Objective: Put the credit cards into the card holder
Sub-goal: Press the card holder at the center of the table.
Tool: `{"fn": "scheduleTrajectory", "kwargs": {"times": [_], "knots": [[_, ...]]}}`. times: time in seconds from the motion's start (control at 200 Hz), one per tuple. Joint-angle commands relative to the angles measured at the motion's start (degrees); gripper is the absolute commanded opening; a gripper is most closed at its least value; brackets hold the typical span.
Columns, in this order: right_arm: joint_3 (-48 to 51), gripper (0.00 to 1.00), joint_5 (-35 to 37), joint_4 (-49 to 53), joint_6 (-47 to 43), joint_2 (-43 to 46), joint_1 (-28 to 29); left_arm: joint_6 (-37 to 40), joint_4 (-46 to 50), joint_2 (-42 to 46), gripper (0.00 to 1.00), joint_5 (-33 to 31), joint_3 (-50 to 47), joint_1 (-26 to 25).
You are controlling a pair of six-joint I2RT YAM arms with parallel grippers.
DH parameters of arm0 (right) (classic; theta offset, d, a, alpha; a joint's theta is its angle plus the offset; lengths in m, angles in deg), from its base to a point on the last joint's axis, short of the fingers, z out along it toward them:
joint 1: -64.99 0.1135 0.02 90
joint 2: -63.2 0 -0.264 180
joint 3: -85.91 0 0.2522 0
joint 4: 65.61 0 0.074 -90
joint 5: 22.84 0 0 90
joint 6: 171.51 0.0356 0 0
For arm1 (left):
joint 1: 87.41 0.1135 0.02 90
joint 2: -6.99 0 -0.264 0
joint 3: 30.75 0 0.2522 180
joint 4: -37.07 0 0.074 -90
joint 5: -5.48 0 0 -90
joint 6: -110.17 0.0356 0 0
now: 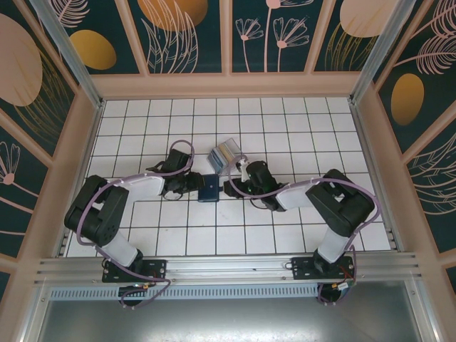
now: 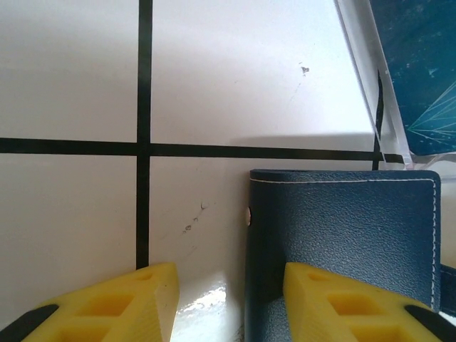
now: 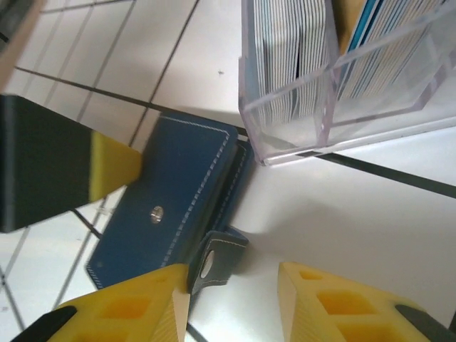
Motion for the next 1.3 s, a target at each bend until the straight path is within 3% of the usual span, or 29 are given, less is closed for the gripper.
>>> {"fn": "scheduleTrajectory", "kwargs": {"times": [0.0, 0.45, 0.646, 0.811, 1.176, 1.296], "knots": [[-0.4, 0.38, -5.2, -1.6, 4.4, 2.7, -0.9, 1.4, 1.2, -3.4, 0.44, -1.2, 0.2, -0.7], [-9.6, 0.41, -8.4, 10.5, 6.5, -0.1, 0.0, 0.0, 0.4, -3.4, 0.43, -0.5, -0.7, -0.7], [-14.5, 0.35, -8.1, 17.0, 4.7, -3.4, 1.7, -0.3, -0.1, -3.5, 0.43, 0.5, -0.6, -0.7], [-18.8, 0.41, -0.4, 25.4, 4.2, -4.8, 4.2, -1.3, -1.2, -3.3, 0.43, 1.9, -1.4, -0.7], [-24.3, 0.24, 7.6, 35.3, 4.9, -6.6, 6.4, -2.0, -0.9, -2.2, 0.43, 2.3, -1.5, -0.7], [-24.8, 0.27, 10.7, 37.2, 4.4, -6.6, 6.8, -1.9, -0.9, -1.9, 0.43, 1.9, -2.0, -0.7]]}}
